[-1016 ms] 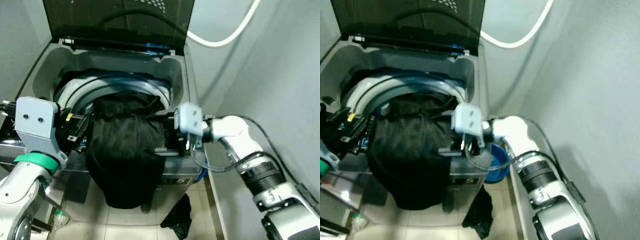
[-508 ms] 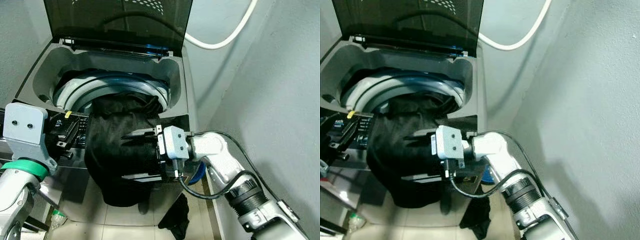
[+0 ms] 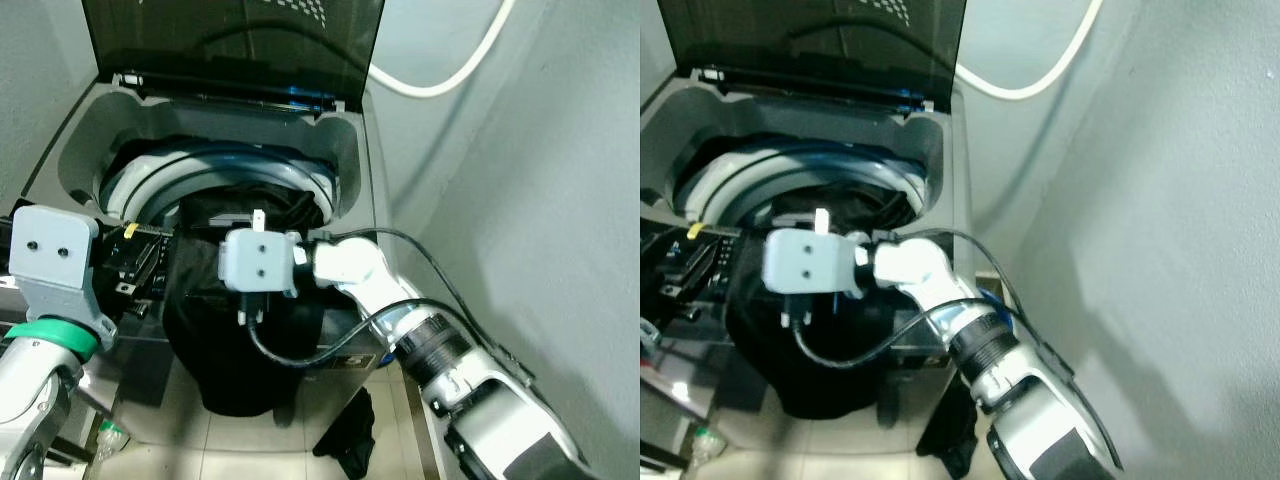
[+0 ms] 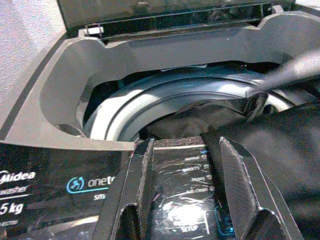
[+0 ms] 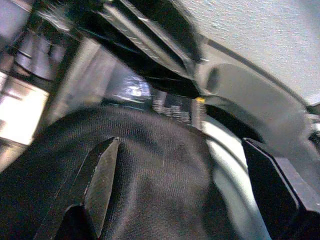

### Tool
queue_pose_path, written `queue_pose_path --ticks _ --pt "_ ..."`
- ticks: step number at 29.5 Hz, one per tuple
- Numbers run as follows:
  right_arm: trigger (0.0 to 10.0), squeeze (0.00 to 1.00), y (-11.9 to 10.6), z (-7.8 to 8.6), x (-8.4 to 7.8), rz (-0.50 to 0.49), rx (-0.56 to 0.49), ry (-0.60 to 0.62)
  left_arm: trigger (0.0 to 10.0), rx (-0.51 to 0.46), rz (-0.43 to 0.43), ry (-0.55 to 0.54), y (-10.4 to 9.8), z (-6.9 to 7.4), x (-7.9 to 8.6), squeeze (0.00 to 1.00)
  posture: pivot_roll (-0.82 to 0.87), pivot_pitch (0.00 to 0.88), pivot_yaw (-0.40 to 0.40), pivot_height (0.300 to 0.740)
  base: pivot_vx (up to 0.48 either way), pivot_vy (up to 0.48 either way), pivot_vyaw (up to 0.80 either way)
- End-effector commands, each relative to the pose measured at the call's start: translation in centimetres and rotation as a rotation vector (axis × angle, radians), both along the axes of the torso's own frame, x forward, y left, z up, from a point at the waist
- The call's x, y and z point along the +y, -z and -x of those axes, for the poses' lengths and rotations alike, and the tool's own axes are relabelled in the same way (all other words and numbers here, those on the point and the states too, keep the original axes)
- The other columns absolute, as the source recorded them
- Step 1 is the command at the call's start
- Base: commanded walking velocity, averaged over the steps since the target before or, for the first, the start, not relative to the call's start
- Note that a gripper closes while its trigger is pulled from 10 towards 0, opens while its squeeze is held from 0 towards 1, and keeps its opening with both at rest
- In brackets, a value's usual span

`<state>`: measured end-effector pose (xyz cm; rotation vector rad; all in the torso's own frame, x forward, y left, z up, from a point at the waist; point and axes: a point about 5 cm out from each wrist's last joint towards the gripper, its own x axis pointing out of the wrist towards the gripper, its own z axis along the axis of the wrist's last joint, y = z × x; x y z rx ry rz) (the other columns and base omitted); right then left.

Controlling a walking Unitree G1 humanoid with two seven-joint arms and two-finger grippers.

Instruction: Clothes washing

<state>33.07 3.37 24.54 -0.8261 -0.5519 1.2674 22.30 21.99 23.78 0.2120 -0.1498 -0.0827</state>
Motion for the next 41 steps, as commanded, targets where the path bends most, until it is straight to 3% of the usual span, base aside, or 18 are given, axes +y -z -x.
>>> queue_pose_path --ticks 1,10,11,12,13,14,16,17,18,19,20,23,25,26,27,30,36,41 --pt "10.0 0.00 0.0 -1.9 -1.2 0.082 -0.078 0.136 10.0 0.003 -0.003 0.010 0.0 0.3 -0.2 0.00 0.15 0.082 -0.080 0.740 0.000 0.000 0.00" --pt "10.0 0.00 -3.7 -4.8 -2.1 0.050 -0.275 0.386 10.0 0.008 -0.006 0.018 0.1 0.1 -0.3 0.00 0.14 0.083 -0.073 0.740 0.000 0.000 0.00" --pt "10.0 0.00 -5.7 -5.7 -2.7 -0.049 -0.305 0.510 10.0 0.008 -0.007 0.021 0.1 0.0 -0.3 0.00 0.14 0.082 -0.065 0.740 0.000 0.000 0.00" --pt "10.0 0.00 -9.1 -6.5 -4.0 -0.262 -0.279 0.653 10.0 0.007 -0.009 0.023 0.0 -0.1 -0.3 0.00 0.14 0.082 -0.065 0.740 0.000 0.000 0.00" --pt "10.0 0.00 -10.4 -6.6 -4.5 -0.358 -0.244 0.682 10.0 0.006 -0.009 0.023 0.0 -0.2 -0.3 0.00 0.14 0.082 -0.065 0.740 0.000 0.000 0.00" --pt "10.0 0.00 -10.4 -6.6 -4.5 -0.358 -0.244 0.682 10.0 0.006 -0.009 0.023 0.0 -0.2 -0.3 0.00 0.14 0.082 -0.065 0.740 0.000 0.000 0.00" --pt "10.0 0.00 -13.6 -6.6 -6.5 -0.597 -0.142 0.671 10.0 0.003 -0.012 0.022 -0.1 -0.2 -0.2 0.00 0.14 0.074 -0.062 0.740 0.000 0.000 0.00" --pt "10.0 0.00 -14.4 -6.6 -7.3 -0.660 -0.100 0.640 10.0 0.002 -0.013 0.022 -0.1 -0.2 -0.2 0.00 0.14 0.074 -0.062 0.740 0.000 0.000 0.00" --pt "10.0 0.00 -14.4 -6.6 -7.3 -0.660 -0.100 0.640 10.0 0.002 -0.013 0.022 -0.1 -0.2 -0.2 0.00 0.14 0.074 -0.062 0.740 0.000 0.000 0.00" --pt "10.0 0.00 -14.8 -6.4 -7.8 -0.694 -0.024 0.538 10.0 0.001 -0.015 0.021 -0.1 -0.2 -0.1 0.00 0.14 0.071 -0.063 0.740 0.000 0.000 0.00" --pt "10.0 0.00 -14.1 -6.2 -7.7 -0.659 0.065 0.428 10.0 0.001 -0.015 0.020 -0.1 -0.1 -0.1 0.00 0.14 0.069 -0.062 0.740 0.000 0.000 0.00" --pt "10.0 0.00 -13.3 -5.9 -7.5 -0.622 0.152 0.305 10.0 0.000 -0.015 0.019 -0.1 -0.1 -0.1 0.00 0.14 0.069 -0.062 0.740 0.000 0.000 0.00" --pt "10.0 0.00 -10.3 -4.7 -7.1 -0.381 0.213 0.079 10.0 -0.002 -0.012 0.024 -0.1 -0.1 -0.1 0.00 0.14 0.067 -0.060 0.740 0.000 0.000 0.00" --pt "10.0 0.00 -10.3 -4.7 -7.1 -0.381 0.213 0.079 10.0 -0.002 -0.012 0.024 -0.1 -0.1 -0.1 0.00 0.14 0.067 -0.060 0.740 0.000 0.000 0.00" --pt "10.0 0.00 -8.5 -3.8 -7.1 -0.259 0.253 -0.037 10.0 -0.002 -0.011 0.026 -0.1 -0.2 -0.1 0.00 0.14 0.067 -0.060 0.740 0.000 0.000 0.00" --pt "10.0 0.00 -4.5 -1.0 -7.0 -0.062 0.352 -0.247 10.0 -0.003 -0.008 0.034 -0.1 -0.5 -0.3 0.00 0.13 0.064 -0.053 0.740 0.000 0.000 0.00" --pt "10.0 0.00 0.1 2.1 -7.2 0.056 0.374 -0.370 10.0 -0.010 -0.007 0.037 -0.3 -0.7 -0.3 0.00 0.13 0.060 -0.052 0.740 0.000 0.000 0.00" --pt "10.0 0.00 1.1 2.3 -6.9 0.072 0.337 -0.358 10.0 -0.010 -0.008 0.033 -0.2 -0.6 -0.2 0.00 0.13 0.060 -0.052 0.740 0.000 0.000 0.00"
